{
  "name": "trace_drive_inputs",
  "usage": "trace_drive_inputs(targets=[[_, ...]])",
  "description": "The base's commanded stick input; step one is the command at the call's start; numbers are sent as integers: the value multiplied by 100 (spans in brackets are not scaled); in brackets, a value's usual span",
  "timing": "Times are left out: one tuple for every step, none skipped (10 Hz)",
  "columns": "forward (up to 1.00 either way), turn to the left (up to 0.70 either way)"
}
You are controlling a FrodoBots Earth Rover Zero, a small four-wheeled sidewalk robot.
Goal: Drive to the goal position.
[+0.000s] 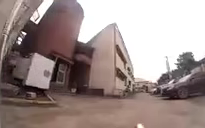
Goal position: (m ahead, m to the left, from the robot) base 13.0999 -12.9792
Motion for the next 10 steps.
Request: trace_drive_inputs(targets=[[84, -7], [84, 1], [84, 3], [84, 3], [84, -7], [84, -17], [84, -23], [84, -29], [84, -26], [84, 0]])
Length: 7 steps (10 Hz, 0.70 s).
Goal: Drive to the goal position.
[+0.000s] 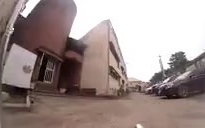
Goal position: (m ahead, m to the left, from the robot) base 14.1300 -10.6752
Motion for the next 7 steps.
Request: trace_drive_inputs(targets=[[84, -12], [84, -25], [84, -33], [84, -33], [84, -31], [84, -7], [84, 3]])
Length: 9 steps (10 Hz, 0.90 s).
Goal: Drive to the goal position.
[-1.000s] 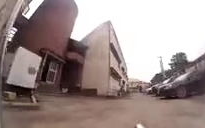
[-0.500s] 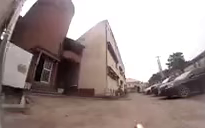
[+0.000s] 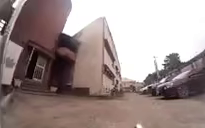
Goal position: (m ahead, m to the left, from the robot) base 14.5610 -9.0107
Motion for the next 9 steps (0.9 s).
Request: trace_drive_inputs(targets=[[84, 3], [84, 2], [84, 0], [84, -14], [84, 3], [84, 3], [84, 3], [84, 3], [84, 3]])
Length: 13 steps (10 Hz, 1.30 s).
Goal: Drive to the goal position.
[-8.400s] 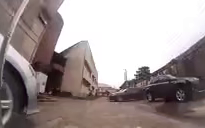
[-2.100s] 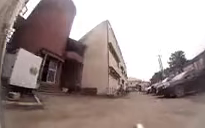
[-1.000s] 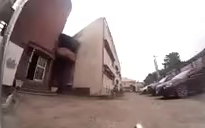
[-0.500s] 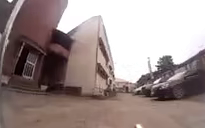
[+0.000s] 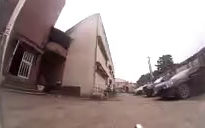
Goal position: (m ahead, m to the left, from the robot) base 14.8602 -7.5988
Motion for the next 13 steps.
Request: trace_drive_inputs(targets=[[84, 3], [84, 3], [84, 3], [84, -32], [84, 3], [84, 3], [84, 3], [84, 3], [84, 3], [84, 3], [84, 3], [84, 3], [84, 3]])
